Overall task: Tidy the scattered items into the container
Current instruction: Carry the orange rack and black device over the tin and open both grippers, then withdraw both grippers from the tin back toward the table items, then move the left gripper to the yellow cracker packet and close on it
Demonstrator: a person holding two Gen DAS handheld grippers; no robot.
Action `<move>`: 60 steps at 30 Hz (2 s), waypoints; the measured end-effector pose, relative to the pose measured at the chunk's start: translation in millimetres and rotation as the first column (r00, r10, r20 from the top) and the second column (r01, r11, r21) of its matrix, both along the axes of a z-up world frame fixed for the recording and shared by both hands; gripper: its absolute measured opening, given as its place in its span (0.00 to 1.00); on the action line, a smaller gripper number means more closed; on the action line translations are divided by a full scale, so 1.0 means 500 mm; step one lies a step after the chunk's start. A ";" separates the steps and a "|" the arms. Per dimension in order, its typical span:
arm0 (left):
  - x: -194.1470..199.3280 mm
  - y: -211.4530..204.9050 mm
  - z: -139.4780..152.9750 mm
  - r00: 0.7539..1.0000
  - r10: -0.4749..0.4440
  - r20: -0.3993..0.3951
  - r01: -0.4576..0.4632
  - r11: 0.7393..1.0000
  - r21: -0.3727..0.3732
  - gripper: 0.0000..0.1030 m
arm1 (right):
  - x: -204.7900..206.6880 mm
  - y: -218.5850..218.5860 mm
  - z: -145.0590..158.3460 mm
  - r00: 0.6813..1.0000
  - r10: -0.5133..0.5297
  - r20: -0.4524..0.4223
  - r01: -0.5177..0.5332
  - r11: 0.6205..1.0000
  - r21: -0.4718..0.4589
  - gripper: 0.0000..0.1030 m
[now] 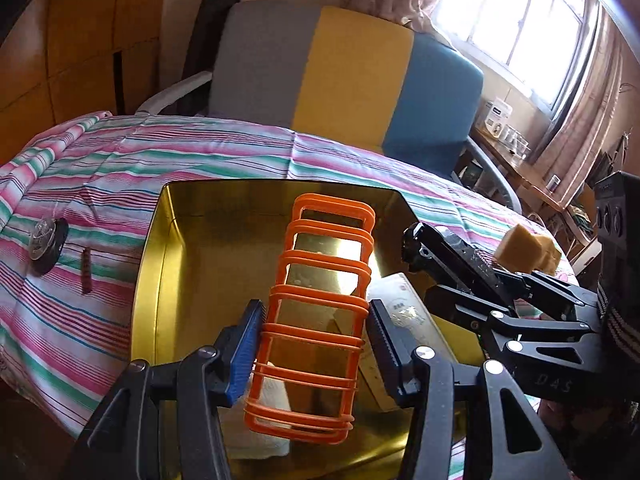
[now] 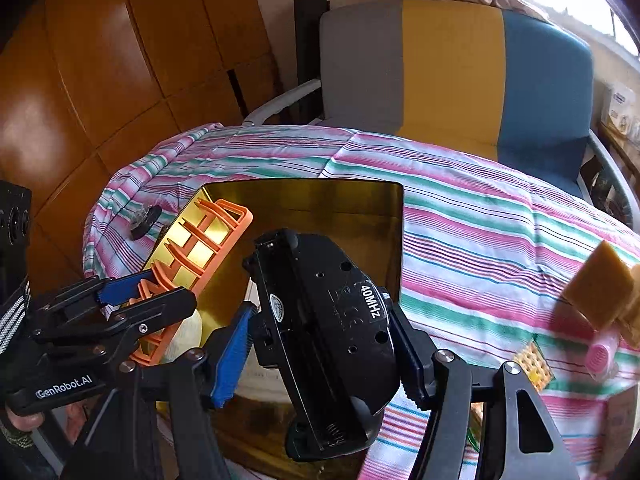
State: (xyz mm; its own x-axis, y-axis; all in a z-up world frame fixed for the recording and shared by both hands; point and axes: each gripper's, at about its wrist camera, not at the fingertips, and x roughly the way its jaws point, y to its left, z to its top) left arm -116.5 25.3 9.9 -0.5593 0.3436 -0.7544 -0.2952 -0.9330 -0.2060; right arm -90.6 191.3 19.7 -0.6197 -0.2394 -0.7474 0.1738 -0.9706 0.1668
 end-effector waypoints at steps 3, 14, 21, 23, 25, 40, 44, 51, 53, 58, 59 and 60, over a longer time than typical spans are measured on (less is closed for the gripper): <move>-0.022 -0.007 -0.014 1.000 0.020 0.017 -0.020 1.000 -0.024 0.51 | -0.041 -0.022 -0.008 1.000 0.009 0.007 -0.009 1.000 0.019 0.63; -0.048 -0.017 -0.046 0.996 0.060 0.060 -0.057 0.997 -0.052 0.58 | -0.109 -0.031 -0.034 0.999 -0.006 0.046 0.004 0.999 0.040 0.65; -0.022 -0.027 -0.033 0.996 0.079 0.049 -0.077 0.997 -0.030 0.62 | -0.074 -0.013 -0.022 1.000 -0.021 0.015 0.020 0.999 0.035 0.72; -0.010 -0.027 -0.029 0.995 0.086 0.043 -0.085 0.996 -0.031 0.63 | -0.055 -0.006 -0.018 1.000 -0.029 0.001 0.029 0.999 0.030 0.73; 0.002 -0.027 -0.024 0.995 0.092 0.039 -0.091 0.996 -0.023 0.63 | -0.034 0.001 -0.013 0.999 -0.041 -0.012 0.041 0.999 0.021 0.74; 0.128 0.081 0.021 0.996 -0.091 -0.007 0.091 0.996 0.020 0.63 | 0.196 0.204 -0.053 0.965 -0.261 0.039 0.263 0.962 -0.072 0.88; 0.169 0.183 0.014 0.968 -0.251 0.010 0.252 0.968 -0.009 0.63 | 0.264 0.285 -0.087 0.930 -0.356 0.086 0.362 0.930 -0.061 0.90; 0.222 0.374 -0.019 0.878 -0.474 0.070 0.479 0.869 -0.126 0.63 | 0.360 0.389 -0.123 0.875 -0.473 0.105 0.477 0.879 -0.013 0.92; 0.217 0.412 -0.030 0.862 -0.498 0.090 0.506 0.849 -0.152 0.63 | 0.375 0.403 -0.128 0.869 -0.486 0.093 0.488 0.873 0.008 0.92; 0.183 0.481 -0.055 0.851 -0.507 0.138 0.525 0.832 -0.179 0.63 | 0.390 0.414 -0.148 0.868 -0.491 0.072 0.486 0.871 0.074 0.92; 0.170 0.491 -0.062 0.855 -0.496 0.150 0.517 0.837 -0.180 0.63 | 0.392 0.416 -0.152 0.869 -0.490 0.070 0.485 0.871 0.084 0.93; 0.158 0.501 -0.069 0.860 -0.485 0.159 0.508 0.841 -0.184 0.63 | 0.394 0.418 -0.156 0.870 -0.488 0.070 0.482 0.871 0.091 0.93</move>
